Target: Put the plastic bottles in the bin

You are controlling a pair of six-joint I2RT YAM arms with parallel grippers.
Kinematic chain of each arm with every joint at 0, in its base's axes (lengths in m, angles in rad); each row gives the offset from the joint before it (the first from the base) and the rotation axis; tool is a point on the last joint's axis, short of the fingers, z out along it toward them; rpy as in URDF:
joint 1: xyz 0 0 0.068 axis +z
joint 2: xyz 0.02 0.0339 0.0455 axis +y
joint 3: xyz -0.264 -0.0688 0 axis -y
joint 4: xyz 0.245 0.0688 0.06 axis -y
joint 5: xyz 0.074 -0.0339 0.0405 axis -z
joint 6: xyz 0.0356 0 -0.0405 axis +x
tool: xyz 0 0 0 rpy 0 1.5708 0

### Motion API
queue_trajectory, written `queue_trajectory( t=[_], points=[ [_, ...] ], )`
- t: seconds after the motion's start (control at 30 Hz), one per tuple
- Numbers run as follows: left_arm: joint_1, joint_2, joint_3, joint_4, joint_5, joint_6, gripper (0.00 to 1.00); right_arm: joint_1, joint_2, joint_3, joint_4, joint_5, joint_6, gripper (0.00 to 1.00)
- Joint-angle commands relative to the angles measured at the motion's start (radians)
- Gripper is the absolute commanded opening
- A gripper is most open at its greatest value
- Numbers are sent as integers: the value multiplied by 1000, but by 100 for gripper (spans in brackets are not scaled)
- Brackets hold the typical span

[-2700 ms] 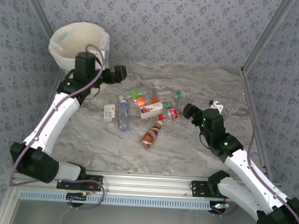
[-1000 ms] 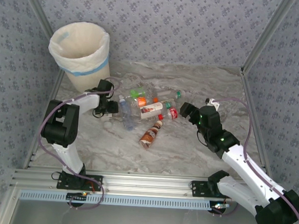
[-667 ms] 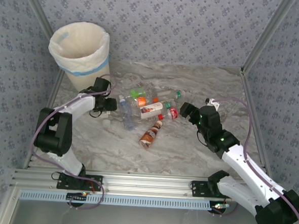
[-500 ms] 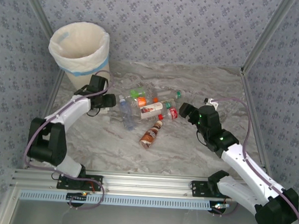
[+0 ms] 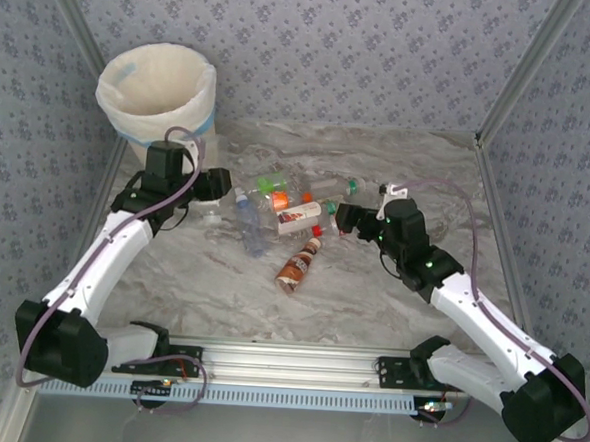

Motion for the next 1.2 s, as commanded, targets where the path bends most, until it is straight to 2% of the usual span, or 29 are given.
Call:
queue_trajectory(
  t=[0.0,0.13,0.2,0.4,0.6,0.7,0.8,0.87,1.0,1.07,1.17],
  points=[
    [-4,-50,67,86,113,-16,0,40,17,42,43,-38,-99,100],
    [-3,-60,127,125,124,-11,0,96,36,58,63,-44,-165,100],
    [-2,-54,178,127,85,-4,0,126,47,70,63,-41,-200,100],
    [-2,23,361,88,-254,-38,0,177,83,108,65,-30,-254,100],
    [38,201,611,45,-416,36,0,212,102,144,46,-6,-276,100],
    [94,298,754,-20,-391,54,0,228,96,142,46,12,-281,100],
    [162,409,931,-122,-278,68,0,235,89,138,38,26,-283,100],
    [192,488,1066,-223,-229,97,3,238,86,138,31,34,-284,100],
    [202,630,1300,-424,-287,220,4,242,77,137,22,45,-284,100],
    [214,677,1358,-452,-302,271,4,243,75,138,22,48,-284,100],
    [239,737,1408,-462,-321,316,11,245,75,142,17,56,-287,100]
  ],
)
